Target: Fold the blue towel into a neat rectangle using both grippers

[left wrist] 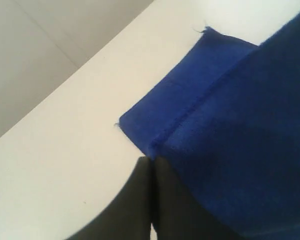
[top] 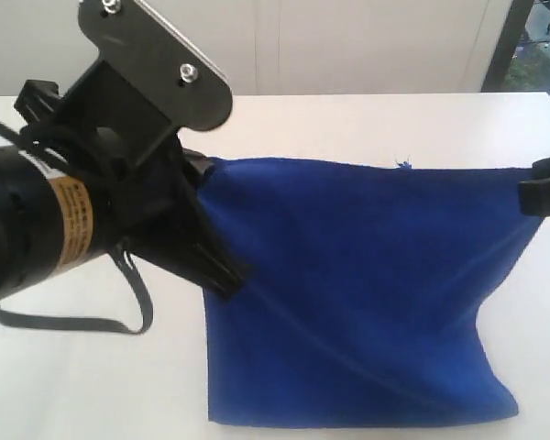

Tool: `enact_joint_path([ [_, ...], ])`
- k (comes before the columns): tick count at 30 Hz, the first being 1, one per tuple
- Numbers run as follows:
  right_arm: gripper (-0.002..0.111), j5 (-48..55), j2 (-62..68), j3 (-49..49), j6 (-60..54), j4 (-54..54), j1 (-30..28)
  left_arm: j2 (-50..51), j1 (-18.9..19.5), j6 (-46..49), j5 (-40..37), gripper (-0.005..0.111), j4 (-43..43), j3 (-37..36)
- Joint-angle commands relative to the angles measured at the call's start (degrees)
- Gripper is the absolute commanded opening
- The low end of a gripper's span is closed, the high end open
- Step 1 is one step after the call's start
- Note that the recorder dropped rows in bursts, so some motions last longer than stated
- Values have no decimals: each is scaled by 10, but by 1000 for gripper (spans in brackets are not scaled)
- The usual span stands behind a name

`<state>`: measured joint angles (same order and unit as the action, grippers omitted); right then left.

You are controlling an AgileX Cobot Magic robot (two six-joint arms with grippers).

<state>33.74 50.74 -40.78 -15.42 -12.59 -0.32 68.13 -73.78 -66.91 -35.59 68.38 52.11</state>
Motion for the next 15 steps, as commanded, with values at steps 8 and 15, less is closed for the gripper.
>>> enact_joint_path([
  [8,0,-117,80,2,6,34,-2,87,144,-47,171,0,30,-6],
  [15,0,-165,102,2,6,35,-3,103,199,-52,236,0,53,-6],
])
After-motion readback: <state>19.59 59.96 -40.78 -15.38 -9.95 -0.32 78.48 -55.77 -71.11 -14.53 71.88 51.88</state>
